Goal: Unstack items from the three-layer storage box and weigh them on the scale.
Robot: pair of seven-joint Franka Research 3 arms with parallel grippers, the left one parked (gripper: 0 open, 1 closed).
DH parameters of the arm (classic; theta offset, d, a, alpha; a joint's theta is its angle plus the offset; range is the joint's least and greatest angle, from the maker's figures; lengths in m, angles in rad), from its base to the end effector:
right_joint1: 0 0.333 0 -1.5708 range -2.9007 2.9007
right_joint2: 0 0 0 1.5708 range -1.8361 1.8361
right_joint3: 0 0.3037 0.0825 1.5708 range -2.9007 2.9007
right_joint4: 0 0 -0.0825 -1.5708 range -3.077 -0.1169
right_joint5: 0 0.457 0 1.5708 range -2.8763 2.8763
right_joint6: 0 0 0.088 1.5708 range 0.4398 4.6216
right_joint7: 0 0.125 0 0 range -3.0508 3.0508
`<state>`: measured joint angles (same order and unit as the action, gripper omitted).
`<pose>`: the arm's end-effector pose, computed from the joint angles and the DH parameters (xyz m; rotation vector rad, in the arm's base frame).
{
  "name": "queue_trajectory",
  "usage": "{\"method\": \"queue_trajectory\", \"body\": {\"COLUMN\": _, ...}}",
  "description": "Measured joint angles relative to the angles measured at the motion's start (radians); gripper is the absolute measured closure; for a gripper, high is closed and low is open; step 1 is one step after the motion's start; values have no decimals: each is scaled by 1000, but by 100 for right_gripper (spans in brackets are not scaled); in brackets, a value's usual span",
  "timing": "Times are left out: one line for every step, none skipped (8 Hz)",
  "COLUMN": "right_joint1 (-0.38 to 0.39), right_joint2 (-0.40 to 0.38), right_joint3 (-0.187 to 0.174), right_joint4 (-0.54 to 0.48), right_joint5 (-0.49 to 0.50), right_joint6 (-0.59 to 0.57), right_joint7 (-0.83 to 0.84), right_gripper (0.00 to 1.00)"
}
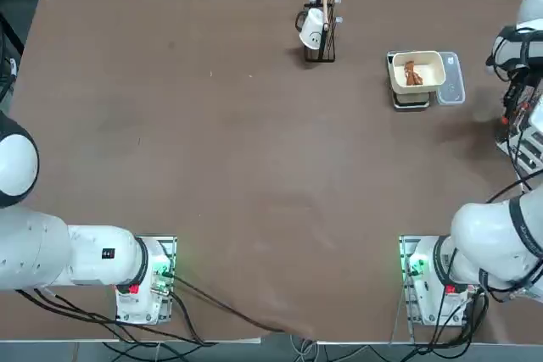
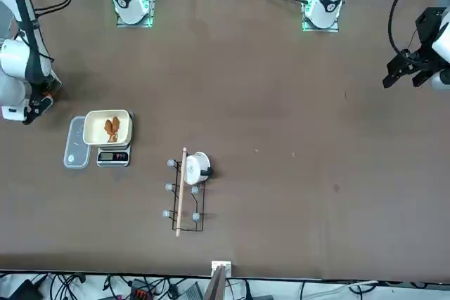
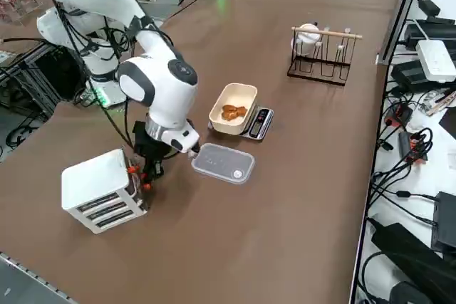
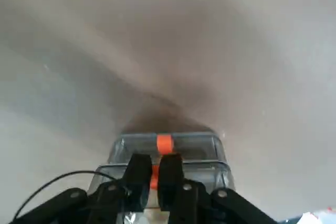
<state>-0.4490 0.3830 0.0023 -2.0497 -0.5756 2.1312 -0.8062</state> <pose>0.5311 -0.2900 0.1514 2.6760 1.0463 -0.7211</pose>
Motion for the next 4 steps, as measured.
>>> {"method": "queue_trajectory", "body": {"right_joint1": 33, "right_joint2": 0, "right_joint3": 2, "right_joint4": 5, "right_joint5": 16, "right_joint6": 0, "right_joint7": 13, "right_gripper": 88}}
{"method": "queue_trajectory", "body": {"right_joint1": 59, "right_joint2": 0, "right_joint3": 3, "right_joint4": 13, "right_joint5": 42, "right_joint6": 0, "right_joint7": 18, "right_gripper": 88}}
{"method": "queue_trajectory", "body": {"right_joint1": 79, "right_joint2": 0, "right_joint3": 3, "right_joint4": 22, "right_joint5": 68, "right_joint6": 0, "right_joint7": 18, "right_gripper": 88}}
{"method": "queue_trajectory", "body": {"right_joint1": 93, "right_joint2": 0, "right_joint3": 3, "right_joint4": 28, "right_joint5": 84, "right_joint6": -1, "right_joint7": 18, "right_gripper": 88}}
